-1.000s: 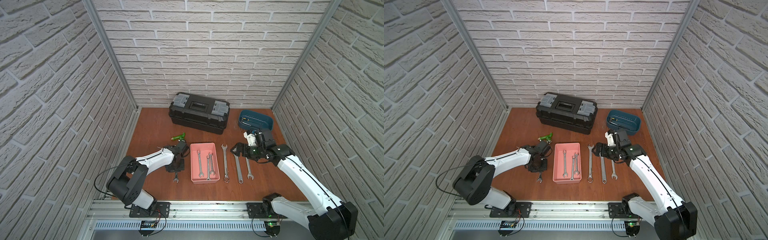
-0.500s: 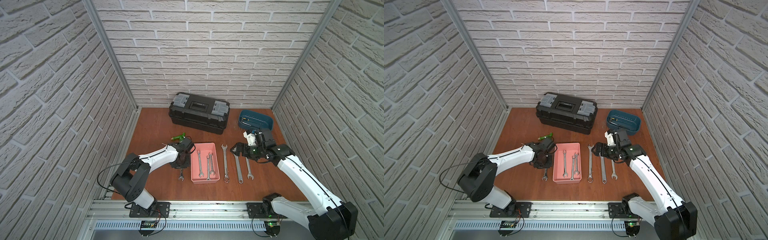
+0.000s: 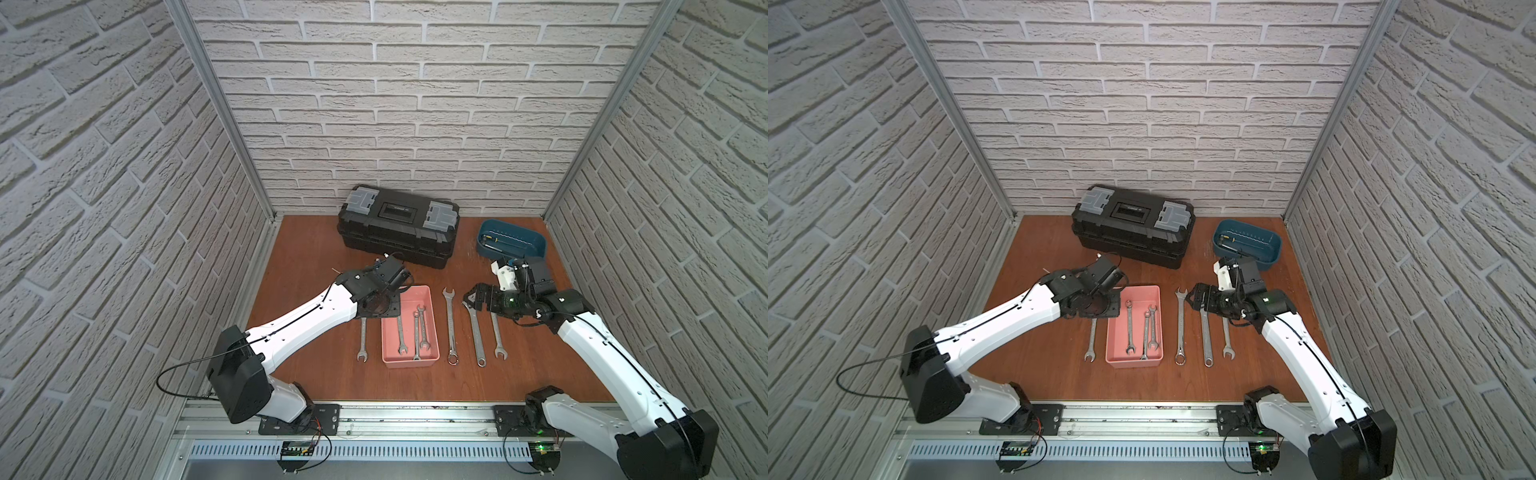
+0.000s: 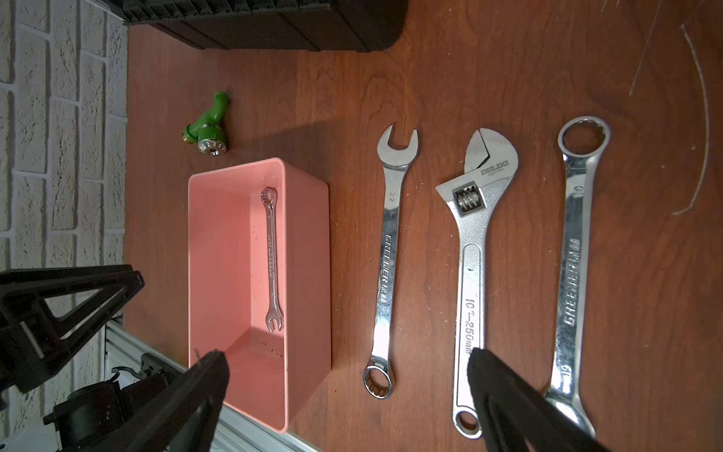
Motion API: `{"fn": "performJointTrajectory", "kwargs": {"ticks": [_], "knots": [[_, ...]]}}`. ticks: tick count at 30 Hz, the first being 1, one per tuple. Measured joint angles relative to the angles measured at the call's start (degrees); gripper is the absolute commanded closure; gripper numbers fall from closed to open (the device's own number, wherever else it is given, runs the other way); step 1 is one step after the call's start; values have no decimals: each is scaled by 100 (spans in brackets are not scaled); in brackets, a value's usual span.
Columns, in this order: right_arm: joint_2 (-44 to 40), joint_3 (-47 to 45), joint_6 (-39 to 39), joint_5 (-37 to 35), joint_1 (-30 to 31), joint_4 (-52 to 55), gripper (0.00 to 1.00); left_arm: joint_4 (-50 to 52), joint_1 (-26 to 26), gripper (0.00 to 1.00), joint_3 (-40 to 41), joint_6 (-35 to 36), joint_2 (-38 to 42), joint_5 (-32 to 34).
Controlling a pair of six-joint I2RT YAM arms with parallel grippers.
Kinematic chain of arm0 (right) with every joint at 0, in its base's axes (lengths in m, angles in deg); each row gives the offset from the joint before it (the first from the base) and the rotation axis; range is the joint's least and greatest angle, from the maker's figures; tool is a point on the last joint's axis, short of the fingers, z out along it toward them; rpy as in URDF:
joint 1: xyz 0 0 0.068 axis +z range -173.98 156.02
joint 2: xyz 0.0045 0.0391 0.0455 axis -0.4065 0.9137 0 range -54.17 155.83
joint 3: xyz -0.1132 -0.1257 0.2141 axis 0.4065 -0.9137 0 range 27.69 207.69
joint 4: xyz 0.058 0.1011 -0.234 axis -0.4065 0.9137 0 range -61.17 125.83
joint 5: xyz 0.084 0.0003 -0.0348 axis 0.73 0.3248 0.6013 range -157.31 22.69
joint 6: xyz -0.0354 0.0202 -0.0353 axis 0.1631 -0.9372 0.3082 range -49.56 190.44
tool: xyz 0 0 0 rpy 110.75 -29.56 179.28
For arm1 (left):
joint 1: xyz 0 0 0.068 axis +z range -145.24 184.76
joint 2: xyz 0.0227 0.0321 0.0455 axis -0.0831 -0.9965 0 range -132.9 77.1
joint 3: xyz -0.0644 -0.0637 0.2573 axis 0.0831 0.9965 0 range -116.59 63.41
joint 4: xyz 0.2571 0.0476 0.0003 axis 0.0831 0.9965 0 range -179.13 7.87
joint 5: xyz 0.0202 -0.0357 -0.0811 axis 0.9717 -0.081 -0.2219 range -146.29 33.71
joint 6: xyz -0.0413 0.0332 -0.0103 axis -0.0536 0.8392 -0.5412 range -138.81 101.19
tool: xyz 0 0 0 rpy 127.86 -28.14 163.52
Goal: Take out the wrench from the storage box
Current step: Pick up the wrench from the storage box.
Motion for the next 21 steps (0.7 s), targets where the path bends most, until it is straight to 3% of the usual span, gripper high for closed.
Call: {"fn": "performJointTrajectory", "kwargs": {"ticks": [10,21], "knots": [[-188,0,31,50,-118,0,0,-302,-354,51,-254,-79,-1596,-94],[-249,-26,52,63,-133,15,0,-728,-271,52,-129,-76,-2299,-94]]}}
